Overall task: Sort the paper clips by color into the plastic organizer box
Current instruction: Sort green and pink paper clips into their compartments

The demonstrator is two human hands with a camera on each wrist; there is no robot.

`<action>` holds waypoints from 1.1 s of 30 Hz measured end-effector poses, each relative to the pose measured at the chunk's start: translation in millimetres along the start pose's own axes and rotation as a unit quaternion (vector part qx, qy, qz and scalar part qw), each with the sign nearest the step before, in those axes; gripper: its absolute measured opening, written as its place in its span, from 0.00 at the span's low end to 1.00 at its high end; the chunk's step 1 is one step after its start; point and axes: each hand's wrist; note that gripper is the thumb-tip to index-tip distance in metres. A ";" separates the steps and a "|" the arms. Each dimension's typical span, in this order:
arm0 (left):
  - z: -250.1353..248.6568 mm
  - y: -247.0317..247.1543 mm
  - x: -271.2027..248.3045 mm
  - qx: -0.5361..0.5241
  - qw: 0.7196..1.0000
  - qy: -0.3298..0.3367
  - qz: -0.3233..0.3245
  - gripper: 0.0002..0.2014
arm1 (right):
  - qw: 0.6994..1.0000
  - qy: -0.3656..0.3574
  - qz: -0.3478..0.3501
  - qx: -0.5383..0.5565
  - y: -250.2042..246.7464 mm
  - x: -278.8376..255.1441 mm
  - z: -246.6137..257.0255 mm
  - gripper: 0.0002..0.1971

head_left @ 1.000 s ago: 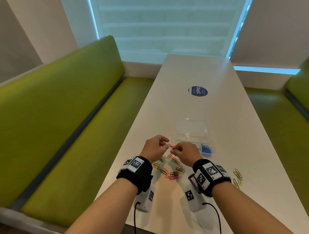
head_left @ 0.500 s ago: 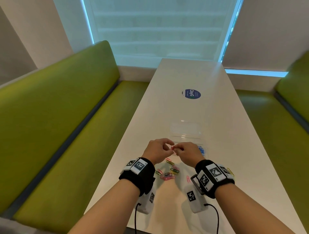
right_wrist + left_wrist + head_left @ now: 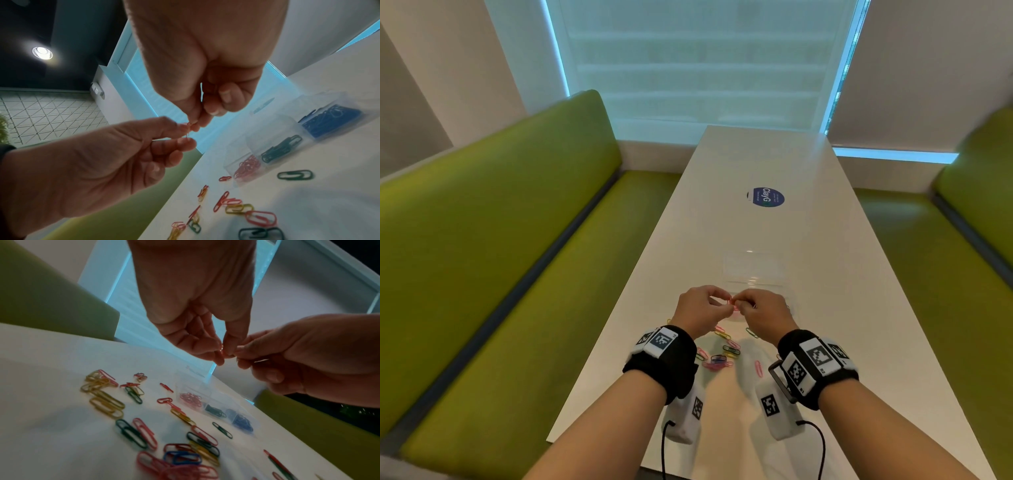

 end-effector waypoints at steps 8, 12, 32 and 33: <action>-5.1 1.2 -2.9 -0.082 0.996 -0.028 0.036 0.09 | 0.998 -0.042 -0.022 -0.044 -3.5 -5.9 1.8 0.12; -2.7 4.7 -2.3 -0.087 0.995 -0.029 0.042 0.12 | 0.996 -0.064 -0.005 -0.063 -6.2 -9.3 2.5 0.12; -2.7 1.9 1.0 -0.129 0.990 -0.044 0.030 0.09 | 0.995 -0.069 0.021 -0.062 -8.9 -13.1 -2.0 0.09; -2.6 2.0 1.7 -0.120 0.992 -0.041 0.026 0.09 | 0.995 -0.068 0.019 -0.065 -9.1 -13.5 -2.3 0.09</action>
Point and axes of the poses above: each hand's wrist, its own x-axis towards the middle knuckle, its own y-axis out of the palm, z = x × y, and after that the axes turned 14 degrees about -y, right-handed
